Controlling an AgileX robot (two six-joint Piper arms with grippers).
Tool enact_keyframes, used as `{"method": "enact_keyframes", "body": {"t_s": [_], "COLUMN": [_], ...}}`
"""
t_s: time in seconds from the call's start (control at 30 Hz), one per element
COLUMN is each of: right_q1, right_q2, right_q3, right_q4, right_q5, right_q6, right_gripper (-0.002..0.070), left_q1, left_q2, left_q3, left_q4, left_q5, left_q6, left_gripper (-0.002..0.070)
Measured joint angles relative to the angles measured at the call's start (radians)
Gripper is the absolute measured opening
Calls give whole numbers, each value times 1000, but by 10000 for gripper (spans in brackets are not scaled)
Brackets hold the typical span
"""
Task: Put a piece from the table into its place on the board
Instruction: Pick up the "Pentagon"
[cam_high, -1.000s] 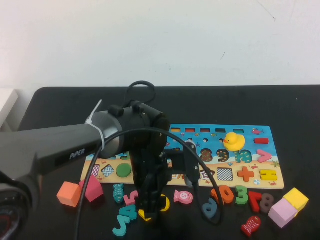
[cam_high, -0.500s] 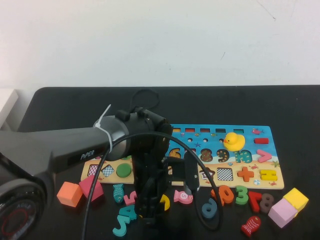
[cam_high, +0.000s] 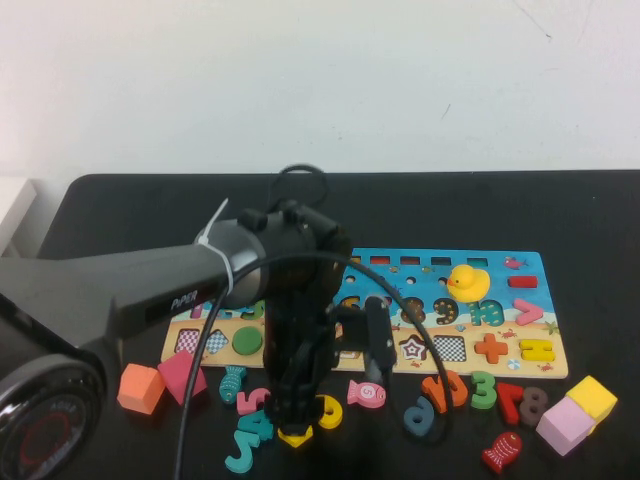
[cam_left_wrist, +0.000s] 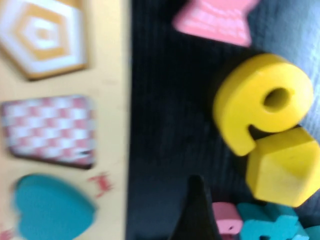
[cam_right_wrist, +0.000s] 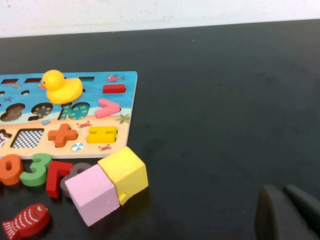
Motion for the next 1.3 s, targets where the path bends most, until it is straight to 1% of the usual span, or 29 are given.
{"method": "enact_keyframes", "body": {"t_s": [0.17, 0.47, 1.0, 1.3], "right_q1": [0, 0, 0, 0], "right_q2": [0, 0, 0, 0], "right_q3": [0, 0, 0, 0], "right_q4": [0, 0, 0, 0], "right_q5": [0, 0, 0, 0], "right_q6": [0, 0, 0, 0], "right_gripper": [19, 18, 18, 18], "left_q1": [0, 0, 0, 0], "left_q2": [-4, -8, -8, -8], "left_q3": [-61, -61, -61, -61], "left_q4": [-12, -22, -22, -7], "left_q5": [34, 46, 41, 46], "left_q6": [-30, -87, -93, -124], "left_gripper": [489, 489, 489, 489]}}
